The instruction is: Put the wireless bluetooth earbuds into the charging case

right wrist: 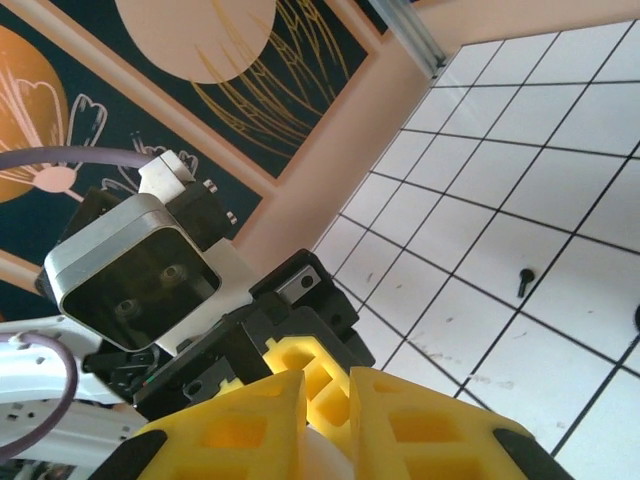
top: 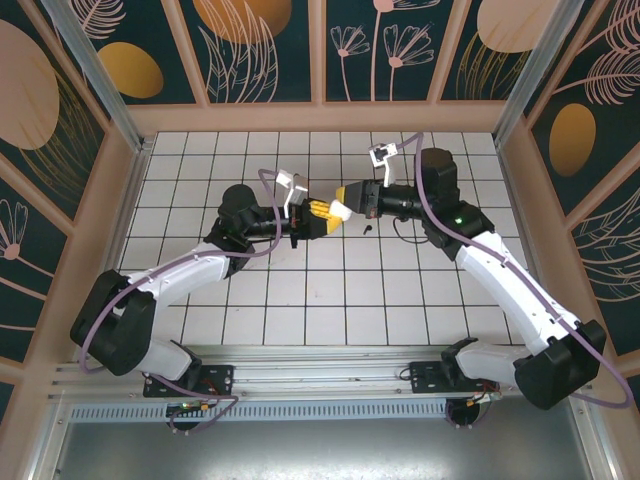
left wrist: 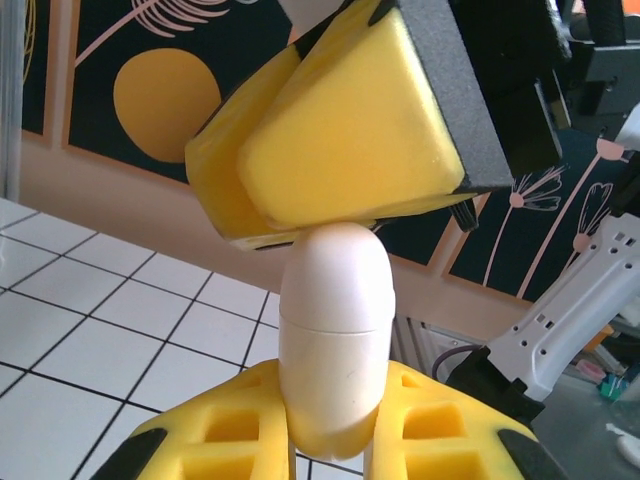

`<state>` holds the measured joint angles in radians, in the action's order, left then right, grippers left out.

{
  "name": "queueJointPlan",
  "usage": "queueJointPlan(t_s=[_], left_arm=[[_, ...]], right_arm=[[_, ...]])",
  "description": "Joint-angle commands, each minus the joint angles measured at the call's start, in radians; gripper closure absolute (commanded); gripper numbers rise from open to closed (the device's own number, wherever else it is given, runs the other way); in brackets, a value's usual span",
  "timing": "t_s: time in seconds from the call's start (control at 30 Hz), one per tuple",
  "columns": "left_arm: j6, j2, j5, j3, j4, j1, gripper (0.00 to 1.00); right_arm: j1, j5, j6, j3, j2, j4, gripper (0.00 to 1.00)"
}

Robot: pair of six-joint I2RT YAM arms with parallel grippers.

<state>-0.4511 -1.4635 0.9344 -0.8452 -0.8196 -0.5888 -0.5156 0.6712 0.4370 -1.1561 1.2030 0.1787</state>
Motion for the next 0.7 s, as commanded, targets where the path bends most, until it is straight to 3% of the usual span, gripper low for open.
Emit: queueJointPlan(t_s=[0.0, 0.3, 0.47, 0.67], left_arm=[[-0.077, 0.005, -0.059, -0.024, -0.147, 0.012, 1.00], [-0.085, 0.029, -0.047, 0.009, -0.125, 0.022, 1.00], [-0.104, 0.060, -0.017, 0.015, -0.117, 0.024, 1.00], [-0.160, 0.079, 0.056, -0.001, -0.133, 0.026, 1.00]], right_arm=[[-0.050, -0.006, -0.045, 0.038, 0.019, 0.081, 0.80], [-0.010, -0.054, -0.010, 0.091, -0.131, -0.145, 0.58], [0.006, 0.071, -0.009, 0.143, -0.167, -0.285, 0.53], [0.008, 0.184, -0.050, 0.184, -0.179, -0.308, 0.51]])
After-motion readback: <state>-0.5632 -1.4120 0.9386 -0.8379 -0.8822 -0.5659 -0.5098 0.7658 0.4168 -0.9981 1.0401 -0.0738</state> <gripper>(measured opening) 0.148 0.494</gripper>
